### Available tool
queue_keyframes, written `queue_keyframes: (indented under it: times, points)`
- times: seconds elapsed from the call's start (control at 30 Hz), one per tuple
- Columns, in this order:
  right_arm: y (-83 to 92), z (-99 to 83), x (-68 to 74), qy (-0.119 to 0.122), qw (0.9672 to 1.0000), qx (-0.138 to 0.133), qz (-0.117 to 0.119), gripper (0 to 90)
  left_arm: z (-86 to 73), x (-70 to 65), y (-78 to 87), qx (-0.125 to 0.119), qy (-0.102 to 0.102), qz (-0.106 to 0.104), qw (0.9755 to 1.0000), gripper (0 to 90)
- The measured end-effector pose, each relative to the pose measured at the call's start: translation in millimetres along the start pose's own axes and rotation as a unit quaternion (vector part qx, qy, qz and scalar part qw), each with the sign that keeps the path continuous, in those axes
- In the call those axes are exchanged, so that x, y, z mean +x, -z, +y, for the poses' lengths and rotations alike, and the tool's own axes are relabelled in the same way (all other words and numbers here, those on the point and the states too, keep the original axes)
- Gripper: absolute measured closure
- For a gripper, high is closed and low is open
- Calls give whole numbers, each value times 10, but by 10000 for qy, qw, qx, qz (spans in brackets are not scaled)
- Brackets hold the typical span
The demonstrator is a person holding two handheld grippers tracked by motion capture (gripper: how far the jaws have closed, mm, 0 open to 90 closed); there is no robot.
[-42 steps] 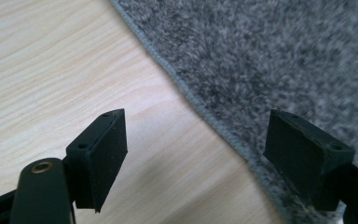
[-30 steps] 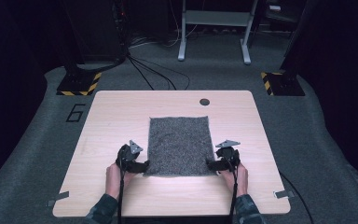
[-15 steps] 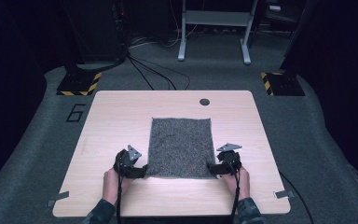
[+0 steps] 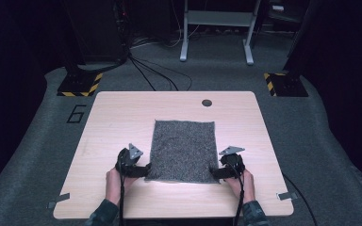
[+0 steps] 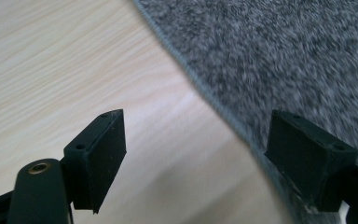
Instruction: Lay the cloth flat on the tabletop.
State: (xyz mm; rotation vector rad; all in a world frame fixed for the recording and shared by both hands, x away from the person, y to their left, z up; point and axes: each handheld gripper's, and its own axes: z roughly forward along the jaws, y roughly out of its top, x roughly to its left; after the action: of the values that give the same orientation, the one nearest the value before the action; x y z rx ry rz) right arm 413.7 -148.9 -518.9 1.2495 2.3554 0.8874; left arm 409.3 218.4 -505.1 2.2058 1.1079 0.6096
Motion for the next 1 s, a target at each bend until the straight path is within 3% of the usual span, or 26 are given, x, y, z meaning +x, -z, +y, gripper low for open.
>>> queue_keyframes:
  times: [0.07,0.1,0.4,0.43,0.6,1.0]
  points:
    - [0,-3,4,-31,10000,-16,-14,140,33,-19,-121,232,-85,-68,9997,196]
    - [0,-5,7,-47,10000,-31,-25,140,25,-19,-145,207,-28,-132,9997,191]
    - [31,-32,18,-31,10000,-10,-70,143,-109,-117,22,265,-171,63,9995,196]
    - [41,-41,40,-124,9999,27,-74,143,-126,-132,38,270,-162,65,9995,197]
    - [102,-96,82,24,9999,58,-83,143,-204,-199,106,205,-110,46,9997,197]
    - [265,-308,200,-66,10000,-4,-65,143,-345,-289,220,121,45,-77,9999,197]
